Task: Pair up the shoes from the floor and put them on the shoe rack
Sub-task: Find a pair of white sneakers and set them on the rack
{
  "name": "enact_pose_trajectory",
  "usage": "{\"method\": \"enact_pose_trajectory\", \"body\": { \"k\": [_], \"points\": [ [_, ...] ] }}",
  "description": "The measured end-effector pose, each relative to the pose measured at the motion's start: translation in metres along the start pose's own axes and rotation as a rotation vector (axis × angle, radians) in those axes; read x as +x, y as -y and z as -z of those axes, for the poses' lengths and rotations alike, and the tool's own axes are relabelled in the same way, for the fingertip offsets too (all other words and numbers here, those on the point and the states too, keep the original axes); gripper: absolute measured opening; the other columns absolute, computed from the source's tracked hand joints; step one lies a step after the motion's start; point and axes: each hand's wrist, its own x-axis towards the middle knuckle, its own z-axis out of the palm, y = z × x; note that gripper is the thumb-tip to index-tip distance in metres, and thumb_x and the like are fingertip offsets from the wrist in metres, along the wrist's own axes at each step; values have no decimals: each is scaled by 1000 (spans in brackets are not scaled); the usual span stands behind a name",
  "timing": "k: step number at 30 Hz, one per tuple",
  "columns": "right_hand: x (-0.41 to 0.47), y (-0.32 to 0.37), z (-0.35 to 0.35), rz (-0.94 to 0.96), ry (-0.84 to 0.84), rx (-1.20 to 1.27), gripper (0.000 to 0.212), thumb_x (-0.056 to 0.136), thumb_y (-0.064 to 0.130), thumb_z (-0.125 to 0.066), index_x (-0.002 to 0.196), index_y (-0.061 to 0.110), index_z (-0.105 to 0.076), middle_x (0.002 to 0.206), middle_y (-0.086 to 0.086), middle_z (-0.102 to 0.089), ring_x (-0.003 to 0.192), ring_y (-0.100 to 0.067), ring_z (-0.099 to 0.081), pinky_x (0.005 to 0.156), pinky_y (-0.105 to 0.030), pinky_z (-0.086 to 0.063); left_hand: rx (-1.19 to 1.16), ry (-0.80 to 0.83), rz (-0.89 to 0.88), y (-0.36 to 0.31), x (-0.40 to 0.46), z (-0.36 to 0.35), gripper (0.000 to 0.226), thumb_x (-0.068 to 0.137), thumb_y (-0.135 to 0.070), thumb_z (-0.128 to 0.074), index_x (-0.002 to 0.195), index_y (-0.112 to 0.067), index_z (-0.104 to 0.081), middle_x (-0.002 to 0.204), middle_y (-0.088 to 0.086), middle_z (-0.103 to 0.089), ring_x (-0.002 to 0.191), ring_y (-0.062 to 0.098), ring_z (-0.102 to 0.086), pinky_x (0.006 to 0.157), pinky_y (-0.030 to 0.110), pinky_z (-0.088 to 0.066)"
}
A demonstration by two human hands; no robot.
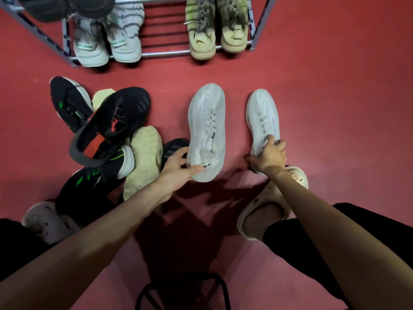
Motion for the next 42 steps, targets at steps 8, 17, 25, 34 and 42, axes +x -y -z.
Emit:
{"method": "enact_pose_trajectory", "body": {
  "k": [8, 17, 25, 34, 42],
  "points": [
    [-5, 18, 10, -68, -32, 145, 74, 70, 41, -68, 132, 20, -32, 126, -16, -39, 116, -39, -42, 103, -43, -31, 14, -27, 10, -14, -3, 5, 52, 84, -5, -66, 132, -17, -49, 108, 9, -67, 99, 21, -67, 86, 35, -58],
    [-53, 57, 91, 41, -132, 407, 73, 62, 57, -59, 130, 31, -51, 128, -11, -55, 122, -33, -49, 108, -42, -36, -46, -18, -118, -53, -53, 36, 46, 87, 0, -62, 129, -12, -52, 105, 9, -69, 89, 19, -67, 72, 27, -59],
    [-115, 92, 173, 390, -395, 297, 85, 52, 63, -49, 131, 32, -49, 121, -13, -53, 119, -33, -47, 103, -40, -33, -20, -92, -326, -118, -106, 61, 45, 85, -5, -65, 127, -19, -55, 94, 4, -72, 81, 12, -72, 72, 24, -60],
    [-142, 132, 227, 517, -598, 382, 86, 48, 65, -44, 128, 33, -51, 122, -11, -52, 118, -32, -47, 102, -39, -33, 10, -134, -517, -187, -135, 82, 34, 83, -6, -67, 113, -20, -61, 97, 7, -71, 78, 15, -65, 80, 28, -53],
    [-105, 181, 271, 508, -637, 404, 66, 69, 51, -62, 130, 30, -50, 128, -16, -53, 121, -39, -46, 105, -43, -31, -27, -153, -550, -260, -94, 83, 31, 85, -16, -68, 116, -16, -63, 53, -15, -64, 42, -5, -55, 52, 16, -48]
  ]
}}
